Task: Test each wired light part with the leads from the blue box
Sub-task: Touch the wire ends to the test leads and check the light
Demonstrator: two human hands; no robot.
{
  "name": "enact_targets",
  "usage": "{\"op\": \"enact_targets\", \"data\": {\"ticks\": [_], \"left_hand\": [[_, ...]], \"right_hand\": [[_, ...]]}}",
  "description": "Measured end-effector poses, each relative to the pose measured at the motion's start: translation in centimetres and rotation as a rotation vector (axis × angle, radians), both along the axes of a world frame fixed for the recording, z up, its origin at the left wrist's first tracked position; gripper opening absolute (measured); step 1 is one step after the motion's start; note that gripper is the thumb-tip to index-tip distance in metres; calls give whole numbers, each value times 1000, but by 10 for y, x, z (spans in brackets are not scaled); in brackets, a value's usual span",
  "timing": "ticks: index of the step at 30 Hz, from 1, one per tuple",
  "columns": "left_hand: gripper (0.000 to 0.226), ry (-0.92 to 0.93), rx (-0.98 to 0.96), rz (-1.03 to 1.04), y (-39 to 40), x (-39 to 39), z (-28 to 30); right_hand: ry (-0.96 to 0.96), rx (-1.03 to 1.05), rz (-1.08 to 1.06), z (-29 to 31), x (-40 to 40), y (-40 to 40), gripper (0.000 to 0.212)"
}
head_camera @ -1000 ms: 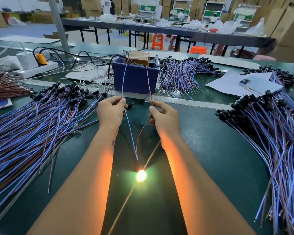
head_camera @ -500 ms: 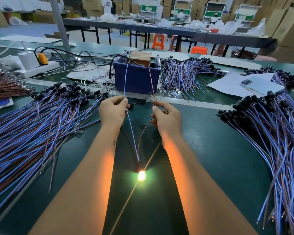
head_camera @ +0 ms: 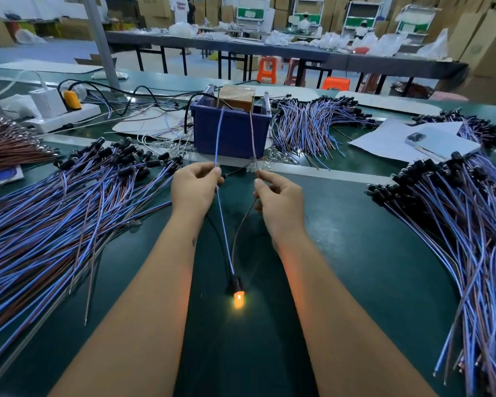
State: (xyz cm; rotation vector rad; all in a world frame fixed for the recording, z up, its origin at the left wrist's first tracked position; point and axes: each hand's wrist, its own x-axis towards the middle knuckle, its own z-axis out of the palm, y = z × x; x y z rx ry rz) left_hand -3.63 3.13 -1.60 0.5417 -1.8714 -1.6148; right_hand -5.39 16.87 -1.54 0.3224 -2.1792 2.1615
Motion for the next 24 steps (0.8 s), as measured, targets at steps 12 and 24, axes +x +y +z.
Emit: {"op": "enact_targets", "data": {"ticks": [12, 24], "left_hand": [[15, -21, 291, -410, 24, 4, 13], [18, 225, 725, -168, 6, 2, 11]], "right_hand": [[129, -30, 71, -2, -2, -6, 15], [123, -27, 436, 3, 8, 0, 37]]}}
